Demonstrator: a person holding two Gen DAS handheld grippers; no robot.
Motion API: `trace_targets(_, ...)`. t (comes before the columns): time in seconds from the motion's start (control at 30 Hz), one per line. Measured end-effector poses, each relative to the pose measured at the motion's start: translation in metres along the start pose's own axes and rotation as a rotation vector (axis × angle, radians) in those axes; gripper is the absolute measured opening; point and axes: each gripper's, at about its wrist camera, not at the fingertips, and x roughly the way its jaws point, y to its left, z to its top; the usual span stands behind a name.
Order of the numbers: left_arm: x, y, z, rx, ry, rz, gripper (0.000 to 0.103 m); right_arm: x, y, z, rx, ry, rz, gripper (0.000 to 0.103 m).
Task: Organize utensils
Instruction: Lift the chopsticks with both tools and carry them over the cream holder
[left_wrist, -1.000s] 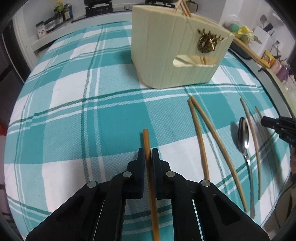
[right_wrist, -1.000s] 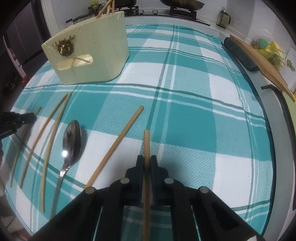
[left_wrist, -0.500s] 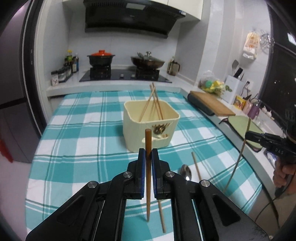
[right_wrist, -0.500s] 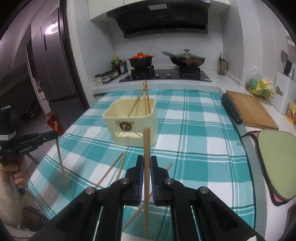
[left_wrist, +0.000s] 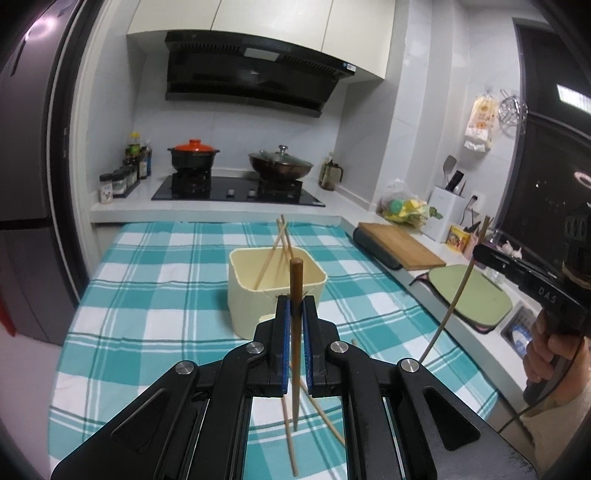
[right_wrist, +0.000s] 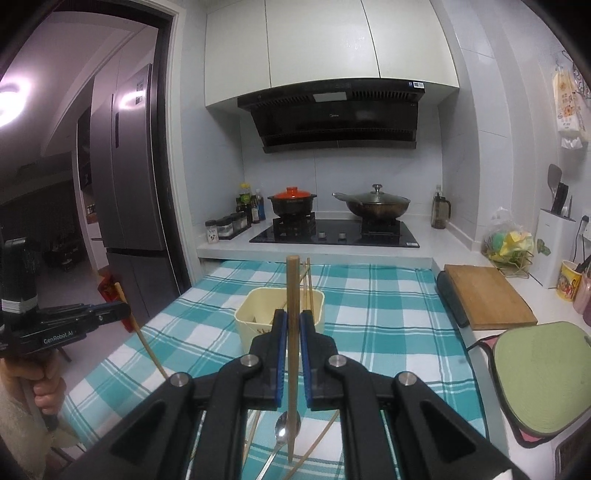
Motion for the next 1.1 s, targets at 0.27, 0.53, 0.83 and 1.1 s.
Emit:
trace_targets(0.27, -0.01, -0.004, 0.007, 0.005, -0.027, -0.016, 0.005, 0.002, 0.002, 0.004, -0.008, -0.013, 0.009, 0.007)
trace_targets(0.53, -0.011, -0.003, 0.025, 0.005, -0.045, -0.032, 0.004, 0.008, 0.005, 0.009, -0.019, -0.009, 0.016, 0.007)
trace_targets(0.83, -0.007, -0.003, 0.059, 0.016, -0.078, -0.043, 0.004, 0.029, 0.005, 0.026, -0.018, -0.004, 0.034, 0.007)
trace_targets(1.1, 0.01, -0.004, 0.127, 0.054, -0.173, -0.011, 0.004, 0.059, 0.013, 0.076, -0.053, -0.061, 0.059, 0.007)
